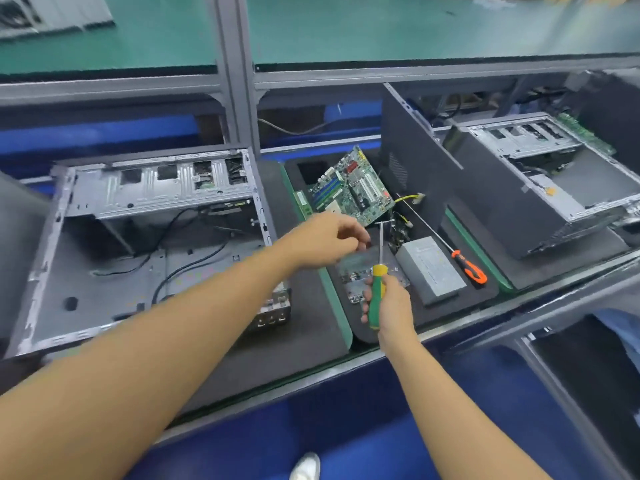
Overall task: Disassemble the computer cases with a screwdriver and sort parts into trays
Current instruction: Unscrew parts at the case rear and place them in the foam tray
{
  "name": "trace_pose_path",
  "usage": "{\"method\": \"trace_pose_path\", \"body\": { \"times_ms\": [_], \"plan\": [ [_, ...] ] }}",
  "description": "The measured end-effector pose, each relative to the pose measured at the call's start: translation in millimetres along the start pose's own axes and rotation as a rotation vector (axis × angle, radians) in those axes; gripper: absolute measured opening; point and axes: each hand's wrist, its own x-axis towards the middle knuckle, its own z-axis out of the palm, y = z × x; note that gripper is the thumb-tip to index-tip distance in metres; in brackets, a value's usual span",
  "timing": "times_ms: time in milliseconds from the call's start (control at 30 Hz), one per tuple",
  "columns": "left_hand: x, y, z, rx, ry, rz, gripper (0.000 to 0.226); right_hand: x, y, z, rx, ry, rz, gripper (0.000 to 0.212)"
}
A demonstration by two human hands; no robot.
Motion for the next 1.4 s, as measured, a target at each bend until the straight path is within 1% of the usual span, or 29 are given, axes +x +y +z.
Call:
{"method": "trace_pose_path", "body": {
  "times_ms": [67,100,167,233,300,333,367,400,500,567,667,767,833,933,967,1033,1100,1167,1300,1400],
  "plan": [
    [-29,-13,-47,0.212,0.02,0.032,0.022,-13,1,27,0.033,-0.064,-0.03,0.029],
    [-45,-24,-70,0.306,-0.012,0.014,0.021,-20,2,39,0.046,-0.094,-0.046,0.029],
    [-79,-56,-108,0.43,-0.164,-0.108,0.027,-35,5,61,0.046,-0.133,-0.074,0.029],
    [-111,-88,-131,0.469,-0.338,-0.276,0.049,-52,11,79,0.05,-0.139,-0.094,0.031],
    [-134,-116,-138,0.443,-0.463,-0.427,0.083,-69,19,95,0.062,-0.12,-0.108,0.031],
    [-143,-129,-138,0.442,-0.507,-0.463,0.098,-79,25,102,0.073,-0.104,-0.111,0.03],
    [-150,-141,-136,0.449,-0.534,-0.473,0.107,-89,32,108,0.093,-0.086,-0.11,0.03],
    [-156,-152,-134,0.451,-0.536,-0.467,0.107,-99,40,114,0.116,-0.069,-0.106,0.029],
    [-168,-171,-130,0.454,-0.489,-0.37,0.085,-132,67,124,0.145,-0.013,-0.099,0.029],
    [-175,-175,-131,0.489,-0.454,-0.275,0.085,-152,86,128,0.145,0.033,-0.106,0.028],
    [-180,-176,-131,0.402,-0.409,-0.172,0.088,-182,117,132,0.187,0.091,-0.112,0.026],
    [-183,-180,-131,0.301,-0.369,-0.161,0.087,-211,143,135,0.206,0.13,-0.081,0.024],
    [-188,-184,-133,0.281,-0.375,-0.148,0.084,-223,152,138,0.188,0.141,-0.064,0.024],
    [-199,-189,-140,0.279,-0.343,-0.118,0.067,-232,153,144,0.152,0.131,-0.044,0.025],
    [-204,-189,-141,0.267,-0.326,-0.104,0.066,-233,152,146,0.133,0.117,-0.03,0.024],
    [-213,-190,-144,0.268,-0.297,-0.106,0.072,-235,148,154,0.086,0.069,0.006,0.023],
    [-221,-192,-146,0.365,-0.27,-0.108,0.075,-236,146,163,0.037,-0.005,0.033,0.024],
    [-228,-195,-148,0.466,-0.21,-0.103,0.07,-237,145,173,-0.037,-0.106,0.04,0.026],
    [-239,-204,-137,0.663,0.01,-0.061,0.049,-242,152,185,-0.183,-0.299,0.041,0.026],
    [-245,-209,-126,0.726,0.174,-0.048,0.046,-242,156,185,-0.283,-0.371,0.0,0.026]
  ]
}}
